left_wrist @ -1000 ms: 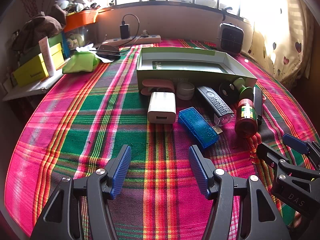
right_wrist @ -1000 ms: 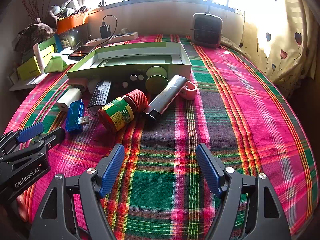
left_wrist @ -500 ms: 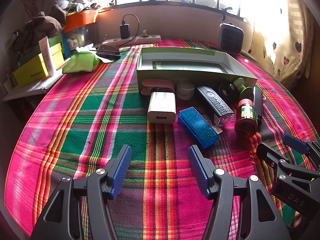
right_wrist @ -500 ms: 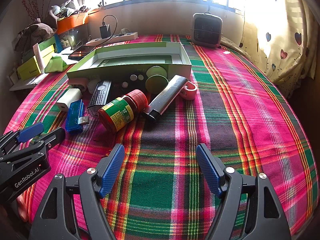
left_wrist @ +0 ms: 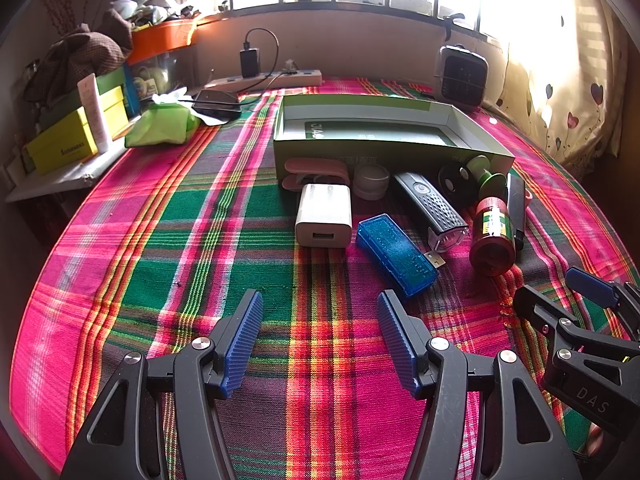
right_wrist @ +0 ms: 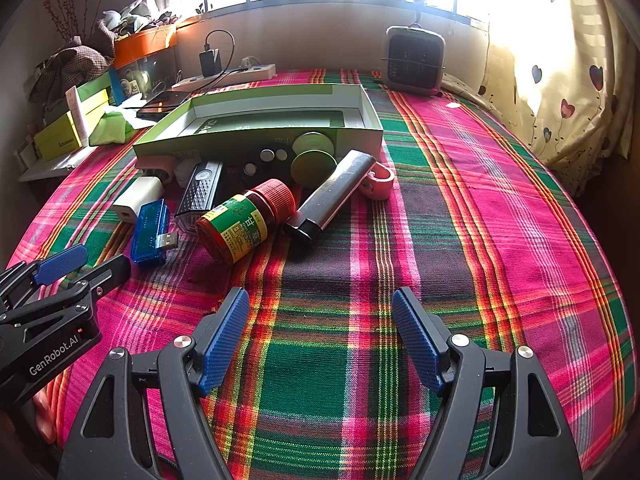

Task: Organize rigid objects

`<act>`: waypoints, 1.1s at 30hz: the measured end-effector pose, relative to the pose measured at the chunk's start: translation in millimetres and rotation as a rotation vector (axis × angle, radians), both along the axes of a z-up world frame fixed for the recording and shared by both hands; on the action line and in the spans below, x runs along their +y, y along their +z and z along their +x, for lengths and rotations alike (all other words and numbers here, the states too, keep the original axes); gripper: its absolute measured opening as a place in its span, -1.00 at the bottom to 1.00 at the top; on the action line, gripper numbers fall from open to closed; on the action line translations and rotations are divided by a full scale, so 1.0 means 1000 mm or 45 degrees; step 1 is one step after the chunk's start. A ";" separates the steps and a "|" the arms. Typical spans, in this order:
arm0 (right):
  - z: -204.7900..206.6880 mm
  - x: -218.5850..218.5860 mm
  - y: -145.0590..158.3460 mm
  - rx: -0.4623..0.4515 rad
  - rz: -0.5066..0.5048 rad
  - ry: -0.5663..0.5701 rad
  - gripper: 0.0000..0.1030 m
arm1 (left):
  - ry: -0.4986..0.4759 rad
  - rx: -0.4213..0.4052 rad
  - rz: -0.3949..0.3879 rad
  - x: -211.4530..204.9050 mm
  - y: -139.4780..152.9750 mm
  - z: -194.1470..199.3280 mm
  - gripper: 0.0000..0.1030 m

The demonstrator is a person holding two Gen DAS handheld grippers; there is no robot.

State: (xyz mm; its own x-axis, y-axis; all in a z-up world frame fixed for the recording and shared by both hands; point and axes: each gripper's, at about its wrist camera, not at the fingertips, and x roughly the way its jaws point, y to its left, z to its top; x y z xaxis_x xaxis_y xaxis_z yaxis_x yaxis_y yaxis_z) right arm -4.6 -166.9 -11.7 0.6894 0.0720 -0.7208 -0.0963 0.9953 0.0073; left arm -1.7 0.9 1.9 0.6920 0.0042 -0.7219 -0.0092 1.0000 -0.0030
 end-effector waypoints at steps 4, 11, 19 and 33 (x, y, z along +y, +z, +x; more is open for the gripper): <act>0.000 0.000 0.000 0.000 0.000 0.000 0.44 | 0.000 0.000 0.000 0.000 0.000 0.000 0.14; 0.001 0.002 -0.001 0.003 0.000 0.006 0.44 | -0.005 0.002 -0.001 0.000 0.000 0.000 0.14; 0.008 -0.013 0.006 0.019 0.078 0.019 0.44 | -0.052 0.036 -0.028 0.005 0.002 0.005 0.14; 0.055 -0.030 0.021 0.016 0.181 -0.115 0.44 | -0.081 0.095 -0.109 0.019 0.007 0.024 0.14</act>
State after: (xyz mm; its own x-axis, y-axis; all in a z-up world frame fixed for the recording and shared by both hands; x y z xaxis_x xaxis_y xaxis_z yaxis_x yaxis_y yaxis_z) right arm 50.2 -196.6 9.6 0.6888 0.1116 -0.7163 -0.0052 0.9888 0.1490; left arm 22.2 20.2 8.8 0.6333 -0.1022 -0.7672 0.0510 0.9946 -0.0904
